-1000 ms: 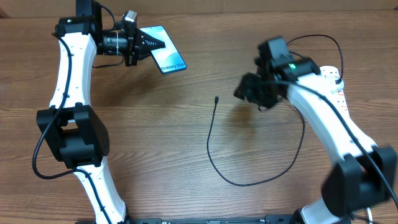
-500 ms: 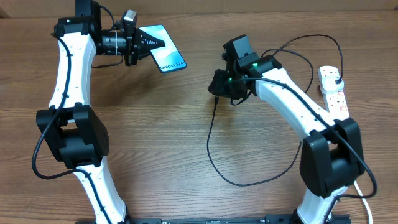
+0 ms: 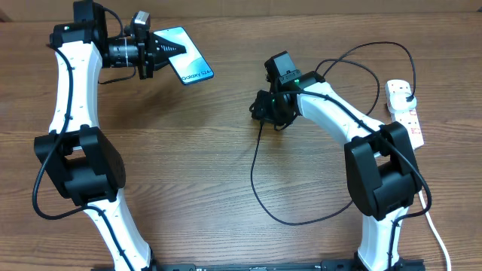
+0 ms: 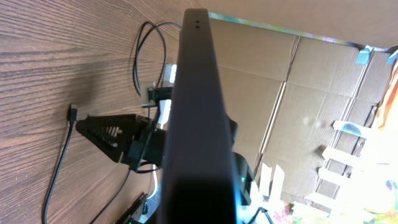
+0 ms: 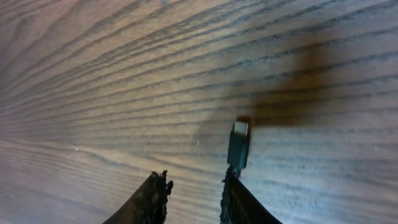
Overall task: Plug charger to phone and switch on socket
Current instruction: 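Lower the right gripper onto the black cable's USB-C plug, then close the right gripper on the plug and lift it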
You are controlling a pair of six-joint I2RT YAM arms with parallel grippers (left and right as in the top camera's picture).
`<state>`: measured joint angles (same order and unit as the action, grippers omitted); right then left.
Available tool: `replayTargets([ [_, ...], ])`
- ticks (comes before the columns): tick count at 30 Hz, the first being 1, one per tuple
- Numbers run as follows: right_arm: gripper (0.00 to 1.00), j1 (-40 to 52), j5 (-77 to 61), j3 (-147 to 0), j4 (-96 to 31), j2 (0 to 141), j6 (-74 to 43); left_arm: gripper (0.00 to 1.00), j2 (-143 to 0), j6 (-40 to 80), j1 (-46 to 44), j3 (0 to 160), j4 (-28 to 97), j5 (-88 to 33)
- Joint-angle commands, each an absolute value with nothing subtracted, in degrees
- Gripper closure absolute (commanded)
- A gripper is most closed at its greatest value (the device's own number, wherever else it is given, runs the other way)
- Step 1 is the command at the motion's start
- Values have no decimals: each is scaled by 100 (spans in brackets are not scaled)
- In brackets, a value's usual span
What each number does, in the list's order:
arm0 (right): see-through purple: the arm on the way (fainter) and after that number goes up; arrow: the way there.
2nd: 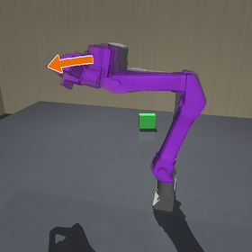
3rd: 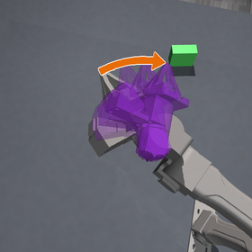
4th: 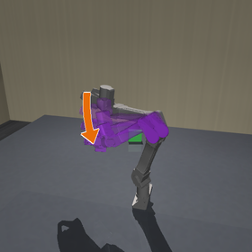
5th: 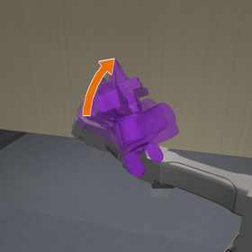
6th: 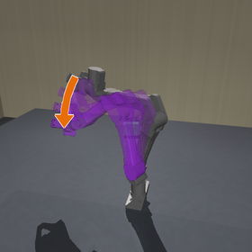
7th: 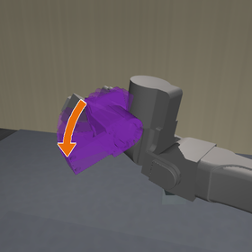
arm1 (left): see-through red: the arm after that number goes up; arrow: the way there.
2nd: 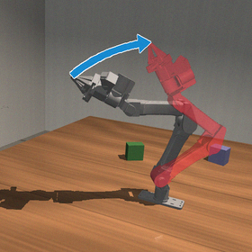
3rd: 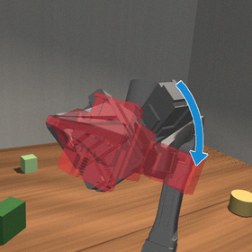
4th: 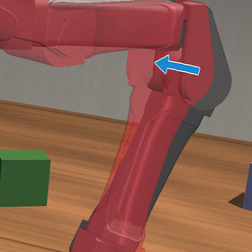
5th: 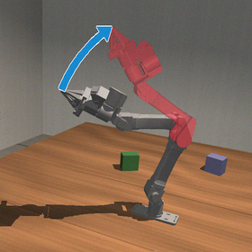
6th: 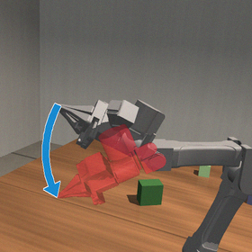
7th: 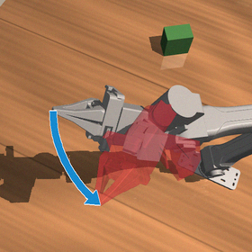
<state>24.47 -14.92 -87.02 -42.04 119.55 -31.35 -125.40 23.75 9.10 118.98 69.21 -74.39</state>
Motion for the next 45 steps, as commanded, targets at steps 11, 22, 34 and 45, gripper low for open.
replayTargets([
  [11,69,2436,-1120,-8066,-3649,12027,-3282,96,-12481,2163,897,12016,6923,-7590],
  [22,71,2475,-1343,-8047,-3669,12164,-3461,96,-12481,2112,893,12016,7017,-7583],
  [34,76,2480,-1337,-7946,-3548,12164,-3629,96,-12481,2053,854,12016,7124,-7450],
  [45,96,2480,-1424,-7832,-3406,12164,-3774,96,-12481,2051,810,12016,7183,-7391],
])
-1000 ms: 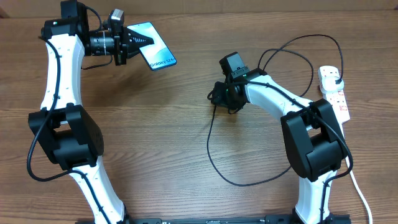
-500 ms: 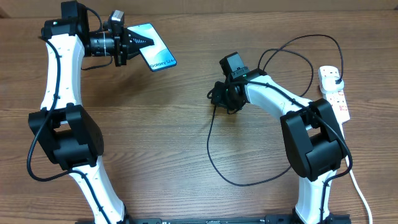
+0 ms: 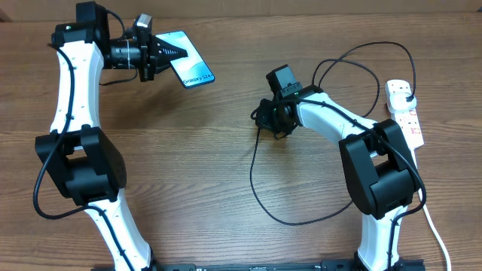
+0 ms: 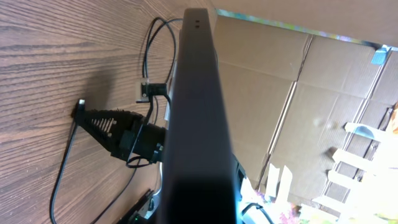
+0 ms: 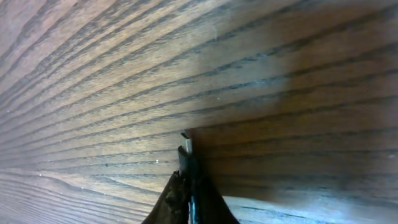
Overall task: Plug charger to phone and switch on socket
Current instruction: 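Close the right gripper on the plug and lift it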
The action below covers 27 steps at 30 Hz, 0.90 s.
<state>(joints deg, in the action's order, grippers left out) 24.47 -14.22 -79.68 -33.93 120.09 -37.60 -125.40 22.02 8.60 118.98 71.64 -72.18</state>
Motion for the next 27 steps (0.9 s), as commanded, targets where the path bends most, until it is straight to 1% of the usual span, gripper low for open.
replayTargets([
  [1,96,2480,-1428,-7832,-3409,12164,-3776,96,-12481,2051,810,12016,7188,-7391],
  [7,96,2477,-1732,-7839,-3402,12162,-3765,96,-12481,2056,808,12016,7212,-7393],
  [12,96,2467,-1979,-7852,-3448,12062,-3398,96,-12481,2053,808,12016,7216,-7395],
  [18,96,2469,-1984,-7854,-3638,11487,-2982,96,-12481,2027,805,12016,7216,-7393],
  [21,96,2469,-2036,-7854,-3760,11102,-2961,96,-12481,1916,792,12016,7220,-7393],
  [27,96,2469,-3076,-7854,-3813,10457,-2563,96,-12481,1645,696,12016,7218,-7533],
])
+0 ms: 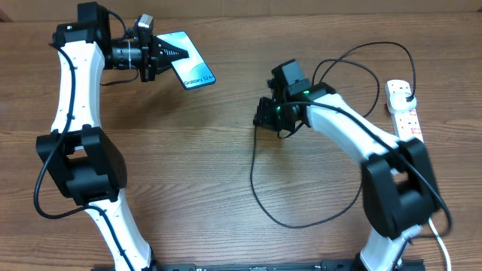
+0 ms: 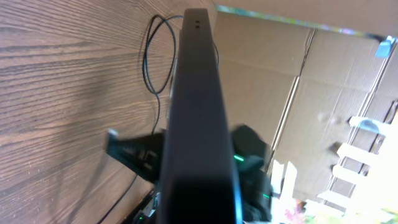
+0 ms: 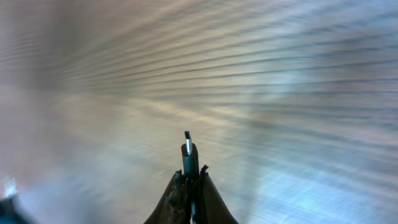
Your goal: Plug charger to phone and switch on socket
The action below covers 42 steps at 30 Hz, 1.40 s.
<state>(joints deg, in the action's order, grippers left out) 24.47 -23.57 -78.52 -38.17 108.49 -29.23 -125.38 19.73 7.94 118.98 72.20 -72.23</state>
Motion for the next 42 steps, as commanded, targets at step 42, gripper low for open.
replayTargets([
  [42,96,2377,-4939,-6917,-3474,8184,-1894,96,-12481,12,-156,12016,7325,-9061],
])
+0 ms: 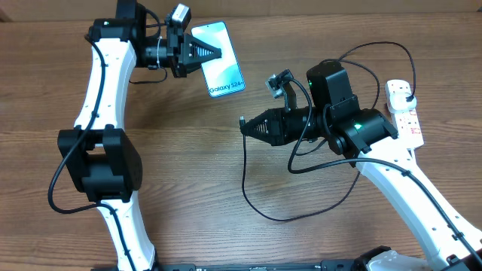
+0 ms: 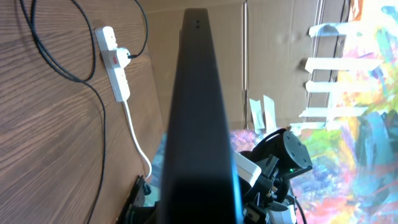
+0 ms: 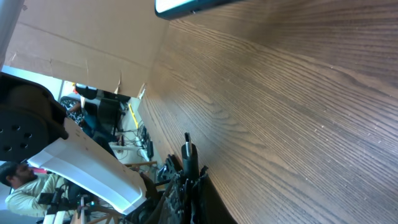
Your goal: Plug charger to phone and switch on socket
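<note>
A blue-screened phone [image 1: 218, 59] is held in the air at the far middle, my left gripper [image 1: 202, 53] shut on its left end. The left wrist view shows it edge-on as a dark bar [image 2: 196, 93]. My right gripper [image 1: 251, 126] is shut on the black charger plug [image 1: 242, 120], whose tip [image 3: 186, 149] sticks out leftward, below and right of the phone with a gap between them. The phone's edge [image 3: 199, 5] shows at the top of the right wrist view. The white socket strip [image 1: 403, 113] lies at the right edge.
The black charger cable [image 1: 256, 197] hangs from the plug and loops over the table to the adapter in the strip [image 2: 115, 62]. More cable curls at the far right [image 1: 369, 56]. Cardboard walls stand behind the table.
My left gripper has carried the phone to the right, toward the table's middle. My right gripper, plug still in it, now stands higher and points left at the phone.
My right gripper first stood open around the plug lying on the table, then was shut on it, then held it off the wood. My left gripper held the phone at the far left throughout; now phone and plug are close together in the air.
</note>
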You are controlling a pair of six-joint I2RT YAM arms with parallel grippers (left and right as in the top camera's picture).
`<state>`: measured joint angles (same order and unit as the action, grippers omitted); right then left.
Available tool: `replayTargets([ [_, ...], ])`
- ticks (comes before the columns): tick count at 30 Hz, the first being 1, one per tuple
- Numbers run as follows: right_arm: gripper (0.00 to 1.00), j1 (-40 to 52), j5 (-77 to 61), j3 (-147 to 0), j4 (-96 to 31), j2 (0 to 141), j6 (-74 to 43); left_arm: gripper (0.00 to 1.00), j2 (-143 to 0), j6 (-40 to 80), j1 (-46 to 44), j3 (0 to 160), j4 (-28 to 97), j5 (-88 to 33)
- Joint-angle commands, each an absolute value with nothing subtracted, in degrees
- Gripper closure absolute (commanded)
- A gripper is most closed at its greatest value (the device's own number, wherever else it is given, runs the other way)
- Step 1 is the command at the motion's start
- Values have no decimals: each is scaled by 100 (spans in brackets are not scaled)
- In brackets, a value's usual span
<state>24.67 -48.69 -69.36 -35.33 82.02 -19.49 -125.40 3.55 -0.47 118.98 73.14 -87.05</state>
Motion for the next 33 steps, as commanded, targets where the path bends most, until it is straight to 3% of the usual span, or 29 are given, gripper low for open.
replayTargets([
  [1,96,2333,-4939,-6917,-3470,8193,-1844,96,-12481,-51,-176,12016,7325,-9056],
  [18,96,2086,-5614,-6886,-3454,8567,-1452,96,-12481,-473,-390,12016,7279,-8947],
  [25,96,2119,-3959,-6858,-4165,8923,-1909,96,-12481,-250,-137,12016,7255,-8062],
  [33,96,2545,-1710,-6853,-4528,9472,-3072,96,-12481,-213,54,12016,7177,-8051],
])
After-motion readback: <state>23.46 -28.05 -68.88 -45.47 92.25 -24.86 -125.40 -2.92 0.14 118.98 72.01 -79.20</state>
